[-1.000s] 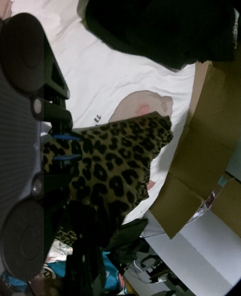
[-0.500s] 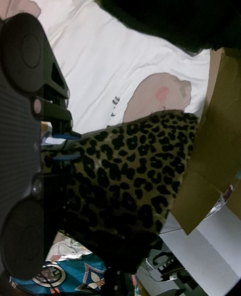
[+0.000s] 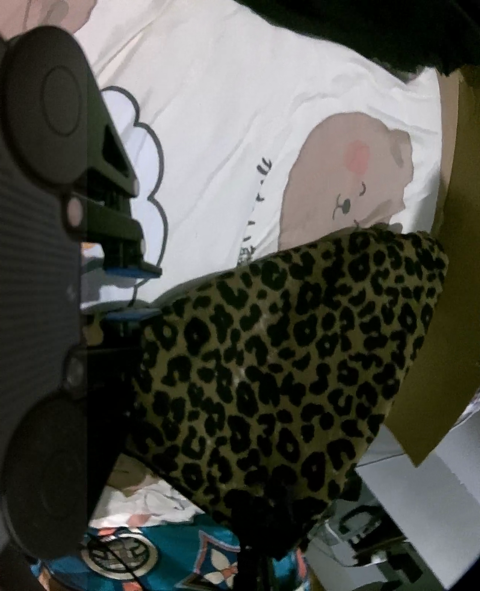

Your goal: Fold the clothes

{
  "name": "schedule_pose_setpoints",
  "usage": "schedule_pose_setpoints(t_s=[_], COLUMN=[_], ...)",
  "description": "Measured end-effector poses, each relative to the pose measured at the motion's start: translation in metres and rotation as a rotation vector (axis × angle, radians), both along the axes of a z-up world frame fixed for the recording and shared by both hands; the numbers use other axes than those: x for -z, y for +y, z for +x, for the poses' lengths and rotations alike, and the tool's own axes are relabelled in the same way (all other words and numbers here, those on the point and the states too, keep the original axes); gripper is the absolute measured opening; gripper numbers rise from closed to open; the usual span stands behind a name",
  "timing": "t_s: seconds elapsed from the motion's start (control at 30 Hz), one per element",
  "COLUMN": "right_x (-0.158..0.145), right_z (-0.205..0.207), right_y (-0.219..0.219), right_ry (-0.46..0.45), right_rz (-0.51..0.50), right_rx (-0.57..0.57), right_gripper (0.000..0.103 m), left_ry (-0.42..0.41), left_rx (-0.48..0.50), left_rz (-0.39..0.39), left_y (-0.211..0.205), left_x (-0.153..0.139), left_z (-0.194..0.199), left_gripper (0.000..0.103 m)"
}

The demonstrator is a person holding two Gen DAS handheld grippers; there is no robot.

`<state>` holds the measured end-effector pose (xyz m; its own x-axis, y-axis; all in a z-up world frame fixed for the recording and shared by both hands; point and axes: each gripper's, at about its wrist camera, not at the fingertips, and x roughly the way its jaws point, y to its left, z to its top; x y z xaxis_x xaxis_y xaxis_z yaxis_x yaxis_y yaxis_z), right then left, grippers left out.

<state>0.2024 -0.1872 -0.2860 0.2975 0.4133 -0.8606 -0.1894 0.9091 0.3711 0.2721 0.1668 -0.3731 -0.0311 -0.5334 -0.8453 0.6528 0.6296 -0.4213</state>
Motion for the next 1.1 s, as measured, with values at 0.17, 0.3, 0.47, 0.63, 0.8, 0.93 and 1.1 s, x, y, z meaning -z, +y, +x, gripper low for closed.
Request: schedule_pose_setpoints(t_s=[0.17, 0.3, 0.47, 0.63, 0.8, 0.93, 1.1], right_x=[0.003, 0.015, 0.031, 0.053, 0.081, 0.102, 0.115], right_z=[-0.017, -0.032, -0.051, -0.066, -0.078, -0.087, -0.097], right_y=[-0.029, -0.056, -0.090, -0.116, -0.137, -0.154, -0.168], right_ry=[-0.034, -0.063, -0.097, -0.115, -0.127, -0.098, -0.071], right_rz=[0.041, 0.076, 0.121, 0.152, 0.202, 0.212, 0.213], right_rx=[0.086, 0.166, 0.267, 0.365, 0.445, 0.527, 0.582], right_gripper=[0.000, 0.000, 0.000, 0.000, 0.000, 0.000, 0.000], left_ry=[-0.011, -0.029, -0.033, -0.027, -0.015, -0.012, -0.008], left_rx=[0.054, 0.115, 0.177, 0.216, 0.239, 0.245, 0.252], left_rz=[0.031, 0.050, 0.061, 0.061, 0.060, 0.060, 0.061], left_y=[-0.017, -0.037, -0.063, -0.086, -0.101, -0.107, -0.113], left_x=[-0.007, -0.008, -0.008, 0.001, 0.008, 0.010, 0.012], left_z=[0.005, -0.004, -0.012, -0.024, -0.034, -0.031, -0.027], left_gripper=[0.019, 0.019, 0.019, 0.021, 0.021, 0.021, 0.021])
